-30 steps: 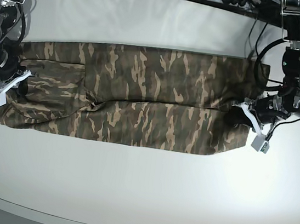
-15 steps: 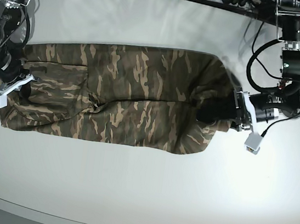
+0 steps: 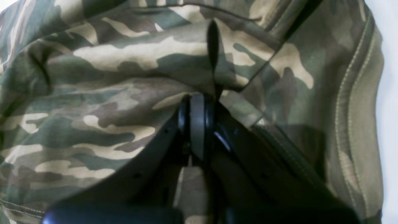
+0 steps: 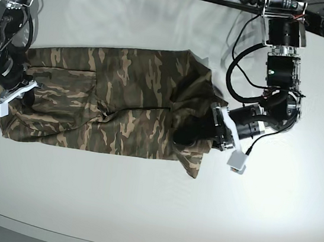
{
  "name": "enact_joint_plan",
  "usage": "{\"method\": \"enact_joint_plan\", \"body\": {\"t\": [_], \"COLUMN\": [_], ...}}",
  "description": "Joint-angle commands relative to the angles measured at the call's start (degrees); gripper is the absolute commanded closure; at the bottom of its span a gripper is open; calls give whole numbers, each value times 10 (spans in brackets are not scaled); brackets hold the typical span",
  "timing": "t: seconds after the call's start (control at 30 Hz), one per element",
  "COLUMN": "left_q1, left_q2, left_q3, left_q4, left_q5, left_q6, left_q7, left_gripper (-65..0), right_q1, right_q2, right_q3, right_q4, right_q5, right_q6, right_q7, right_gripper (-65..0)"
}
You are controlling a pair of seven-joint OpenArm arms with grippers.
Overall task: Fold the T-shirt properly
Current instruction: 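Lift and fold the strip end with the left gripper toward the right gripper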
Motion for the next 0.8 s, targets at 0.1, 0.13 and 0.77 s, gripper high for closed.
{"method": "enact_joint_plan", "body": {"t": [0.1, 0.13, 0.77], "left_q1": [-12, -12, -11], "left_q2": [8, 10, 100], "left_q3": [51, 63, 99], "left_q4": [-19, -23, -27], "left_q5": [32, 41, 129], "left_q6": [-7, -7, -7], "left_q7": [-55, -61, -145], "left_gripper": [0, 0, -167], "right_q1": [-3, -3, -3], "right_q2": [0, 0, 0], "right_q3": [-5, -5, -5], "right_q4": [-2, -2, -2], "right_q5": [-15, -15, -2], "right_q6": [4, 4, 5], "right_q7": [-48, -49, -63], "right_gripper": [0, 0, 0]}}
